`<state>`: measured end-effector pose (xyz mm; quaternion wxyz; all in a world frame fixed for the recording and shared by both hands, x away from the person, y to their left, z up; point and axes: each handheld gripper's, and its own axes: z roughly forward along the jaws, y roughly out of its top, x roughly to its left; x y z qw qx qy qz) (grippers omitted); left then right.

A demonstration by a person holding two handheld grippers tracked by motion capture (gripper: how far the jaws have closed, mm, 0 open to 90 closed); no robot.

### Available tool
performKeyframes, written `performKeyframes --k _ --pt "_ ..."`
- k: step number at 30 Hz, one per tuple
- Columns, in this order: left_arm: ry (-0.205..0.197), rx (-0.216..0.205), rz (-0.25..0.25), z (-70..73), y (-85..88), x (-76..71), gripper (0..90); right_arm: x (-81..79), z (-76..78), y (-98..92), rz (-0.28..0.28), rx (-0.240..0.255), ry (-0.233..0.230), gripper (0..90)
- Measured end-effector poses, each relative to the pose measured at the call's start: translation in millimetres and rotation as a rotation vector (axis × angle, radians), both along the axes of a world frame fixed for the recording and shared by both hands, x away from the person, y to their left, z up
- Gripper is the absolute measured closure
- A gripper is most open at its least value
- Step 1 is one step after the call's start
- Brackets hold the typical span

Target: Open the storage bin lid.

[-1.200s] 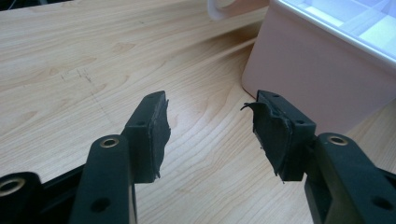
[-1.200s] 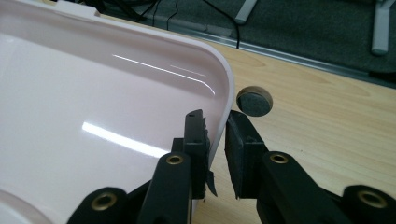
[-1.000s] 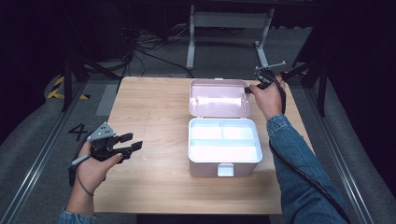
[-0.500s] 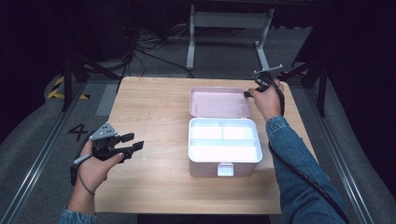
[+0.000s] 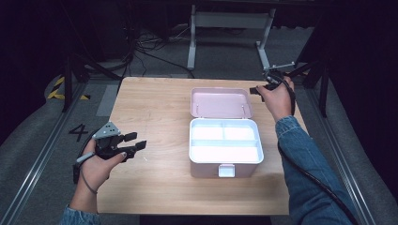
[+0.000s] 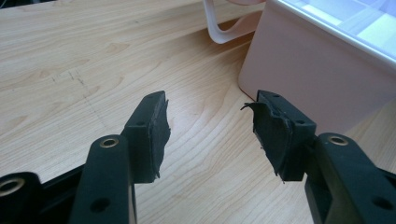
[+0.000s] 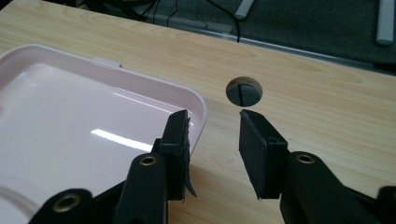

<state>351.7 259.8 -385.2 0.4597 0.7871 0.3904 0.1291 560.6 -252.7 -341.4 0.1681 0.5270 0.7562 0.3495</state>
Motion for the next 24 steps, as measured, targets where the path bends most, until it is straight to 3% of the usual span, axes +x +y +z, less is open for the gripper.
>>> performKeyframes --k 5,10,11,15,24 --pt "-0.002 0.002 -0.01 1.4 -4.3 2.9 45.9 -16.3 21.6 -14.1 0.025 -0.012 -0.054 62.2" --pt "-0.002 0.009 -0.028 3.2 -8.5 5.1 45.7 -33.3 36.1 -27.1 0.057 0.016 -0.079 60.7" --pt "-0.003 0.011 -0.036 4.0 -9.9 5.9 45.5 -45.2 44.9 -37.2 0.075 0.02 -0.096 59.9" --pt "0.0 0.025 -0.051 6.4 -10.8 7.8 45.2 -64.9 56.3 -51.8 0.091 0.002 -0.117 58.7" --pt "-0.005 0.064 -0.081 12.6 -16.3 14.3 44.1 -110.9 67.7 -78.9 0.135 -0.008 -0.129 56.3"
